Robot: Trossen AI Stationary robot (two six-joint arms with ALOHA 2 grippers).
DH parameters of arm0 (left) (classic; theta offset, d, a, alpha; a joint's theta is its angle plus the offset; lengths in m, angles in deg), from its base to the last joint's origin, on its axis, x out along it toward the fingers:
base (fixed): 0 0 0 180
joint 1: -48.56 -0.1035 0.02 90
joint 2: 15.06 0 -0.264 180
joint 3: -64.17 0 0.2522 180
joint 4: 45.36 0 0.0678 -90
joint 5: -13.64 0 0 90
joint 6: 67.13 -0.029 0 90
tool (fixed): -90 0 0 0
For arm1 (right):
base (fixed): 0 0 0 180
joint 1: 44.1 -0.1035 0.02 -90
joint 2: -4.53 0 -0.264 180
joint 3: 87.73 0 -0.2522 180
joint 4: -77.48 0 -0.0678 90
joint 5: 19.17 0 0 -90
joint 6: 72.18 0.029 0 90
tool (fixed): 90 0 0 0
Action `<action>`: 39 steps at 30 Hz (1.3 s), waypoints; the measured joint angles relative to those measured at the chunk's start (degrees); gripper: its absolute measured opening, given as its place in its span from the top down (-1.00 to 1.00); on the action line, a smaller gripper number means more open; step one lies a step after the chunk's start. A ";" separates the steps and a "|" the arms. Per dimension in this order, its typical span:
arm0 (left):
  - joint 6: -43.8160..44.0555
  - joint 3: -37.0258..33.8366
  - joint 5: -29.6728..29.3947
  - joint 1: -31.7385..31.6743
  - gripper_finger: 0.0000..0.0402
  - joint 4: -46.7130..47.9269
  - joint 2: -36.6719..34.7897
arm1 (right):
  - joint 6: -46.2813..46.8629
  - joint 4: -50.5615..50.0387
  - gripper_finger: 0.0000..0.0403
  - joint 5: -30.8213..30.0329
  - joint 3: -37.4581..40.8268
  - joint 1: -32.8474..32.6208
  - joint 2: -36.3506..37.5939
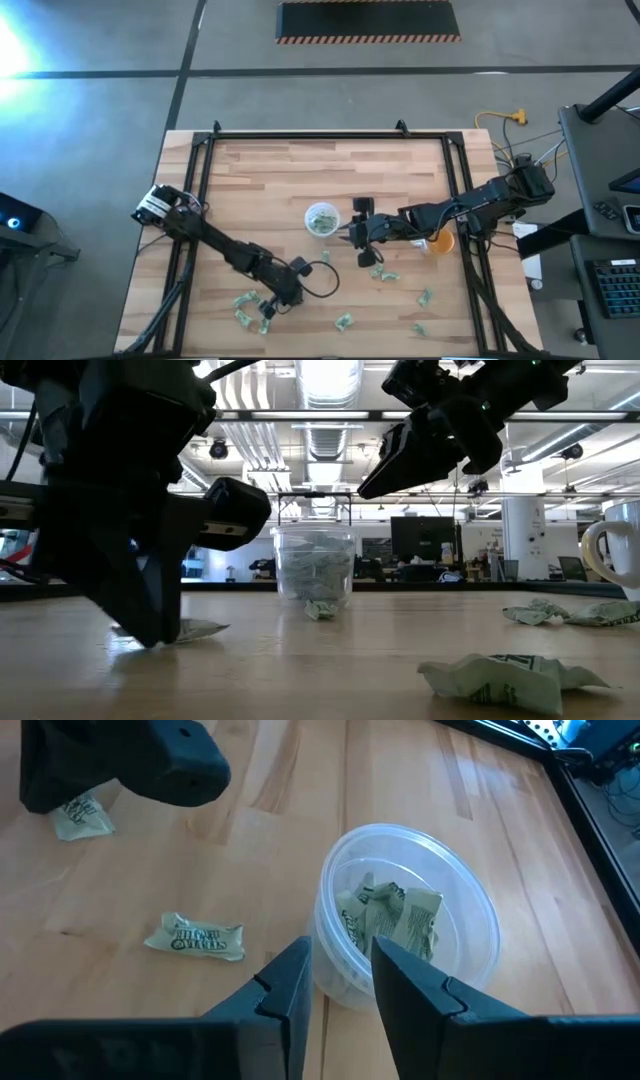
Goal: Pick and place Stevia / Truvia into bins
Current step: Put the light green stevia packet into the transparent container
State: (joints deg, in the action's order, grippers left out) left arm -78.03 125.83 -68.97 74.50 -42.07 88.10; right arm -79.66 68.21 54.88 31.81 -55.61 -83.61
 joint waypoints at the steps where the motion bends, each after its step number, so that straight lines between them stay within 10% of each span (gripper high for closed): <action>1: -0.15 0.00 -0.20 -0.01 0.98 -0.03 -0.14 | 0.00 0.00 0.52 0.00 0.00 0.00 0.00; 23: -15.12 -2.62 -16.58 -3.75 1.00 4.23 -22.52 | 8.08 -2.42 0.57 0.13 0.09 -0.78 0.00; 39: -18.64 -3.03 14.88 -27.65 1.00 -3.31 -22.17 | 25.53 -7.52 0.65 -0.70 0.57 -7.44 0.00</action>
State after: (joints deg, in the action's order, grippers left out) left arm -96.67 122.80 -54.09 46.85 -45.38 65.93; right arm -54.14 60.69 54.19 32.38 -63.06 -83.61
